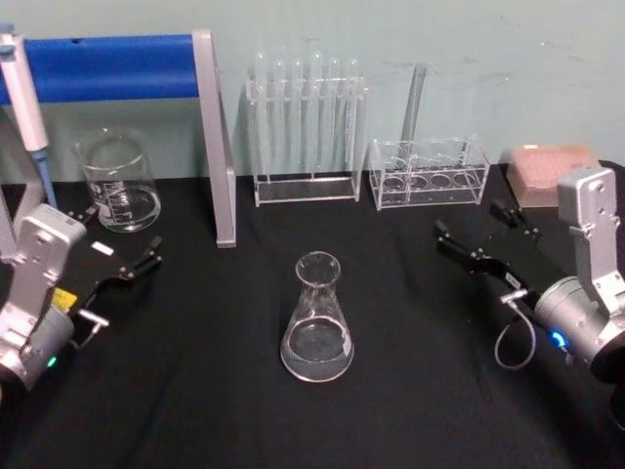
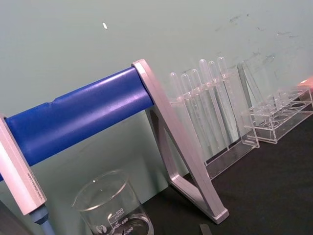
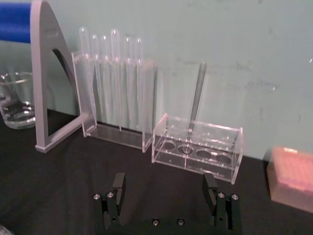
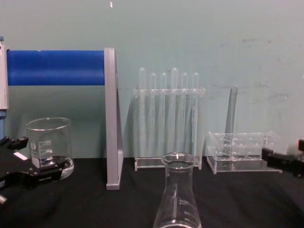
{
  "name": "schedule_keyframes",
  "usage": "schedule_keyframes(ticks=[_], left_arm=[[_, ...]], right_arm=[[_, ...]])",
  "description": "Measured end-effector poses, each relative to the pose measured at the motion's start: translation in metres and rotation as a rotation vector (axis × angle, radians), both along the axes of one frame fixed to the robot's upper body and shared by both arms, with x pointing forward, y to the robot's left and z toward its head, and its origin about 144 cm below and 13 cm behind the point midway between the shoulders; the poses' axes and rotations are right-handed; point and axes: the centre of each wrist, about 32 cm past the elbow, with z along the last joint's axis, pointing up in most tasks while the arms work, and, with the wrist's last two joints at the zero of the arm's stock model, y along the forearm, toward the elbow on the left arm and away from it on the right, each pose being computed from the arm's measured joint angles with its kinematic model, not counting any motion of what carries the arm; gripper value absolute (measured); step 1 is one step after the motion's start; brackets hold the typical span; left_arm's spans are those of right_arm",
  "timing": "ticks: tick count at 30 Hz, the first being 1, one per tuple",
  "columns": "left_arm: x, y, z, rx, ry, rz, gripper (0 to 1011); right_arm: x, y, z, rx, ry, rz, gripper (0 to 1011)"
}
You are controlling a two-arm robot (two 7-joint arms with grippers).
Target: Grasp the erlenmeyer flask with one hand, shake it three times, then place it back.
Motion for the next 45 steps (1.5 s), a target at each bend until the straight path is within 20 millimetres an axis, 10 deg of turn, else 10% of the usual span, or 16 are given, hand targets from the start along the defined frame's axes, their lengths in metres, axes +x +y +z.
schedule_keyframes(ticks=[45], left_arm=[[0.000,0.000,0.000,0.000,0.000,0.000,1001]], right_arm=[[0.003,0.006,-0.015,-0.008,0.067,-0.002,1000]])
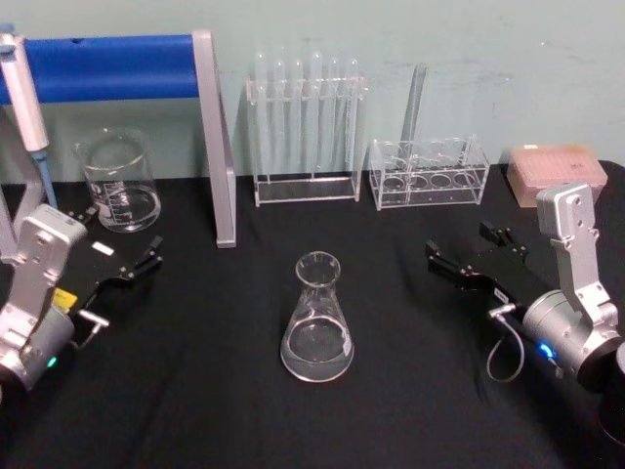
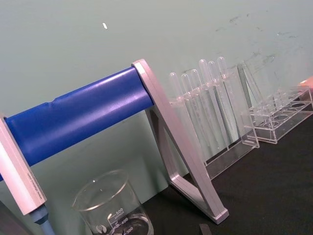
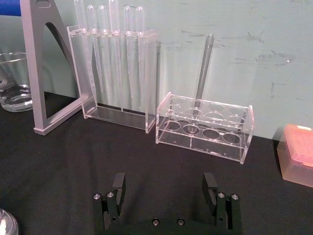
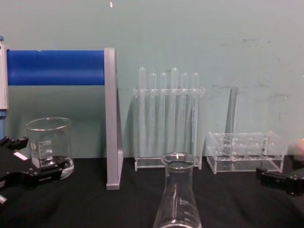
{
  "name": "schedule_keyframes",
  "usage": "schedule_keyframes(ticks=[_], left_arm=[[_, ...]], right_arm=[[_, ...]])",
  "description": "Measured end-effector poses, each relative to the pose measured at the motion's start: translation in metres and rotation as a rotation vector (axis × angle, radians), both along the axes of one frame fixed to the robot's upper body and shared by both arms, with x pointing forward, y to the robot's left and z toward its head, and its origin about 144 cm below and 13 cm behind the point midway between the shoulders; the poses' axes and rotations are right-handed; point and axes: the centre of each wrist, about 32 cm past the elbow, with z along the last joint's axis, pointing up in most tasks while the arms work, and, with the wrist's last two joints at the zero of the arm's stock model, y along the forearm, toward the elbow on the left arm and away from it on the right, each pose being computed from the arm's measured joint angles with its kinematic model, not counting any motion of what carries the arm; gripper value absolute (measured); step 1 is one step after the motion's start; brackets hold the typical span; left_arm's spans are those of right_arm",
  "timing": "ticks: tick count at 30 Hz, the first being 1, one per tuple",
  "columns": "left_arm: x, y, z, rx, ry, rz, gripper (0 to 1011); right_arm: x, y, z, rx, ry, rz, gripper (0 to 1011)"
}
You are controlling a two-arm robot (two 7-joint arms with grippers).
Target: Grasp the erlenmeyer flask with one hand, shake it three times, then place it back.
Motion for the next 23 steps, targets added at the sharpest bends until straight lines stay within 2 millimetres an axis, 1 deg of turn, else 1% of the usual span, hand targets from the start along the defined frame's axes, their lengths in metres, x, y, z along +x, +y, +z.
schedule_keyframes(ticks=[23], left_arm=[[0.0000,0.0000,0.0000,0.000,0.000,0.000,1001]], right_arm=[[0.0000,-0.0001,0.0000,0.001,-0.001,-0.001,1000]])
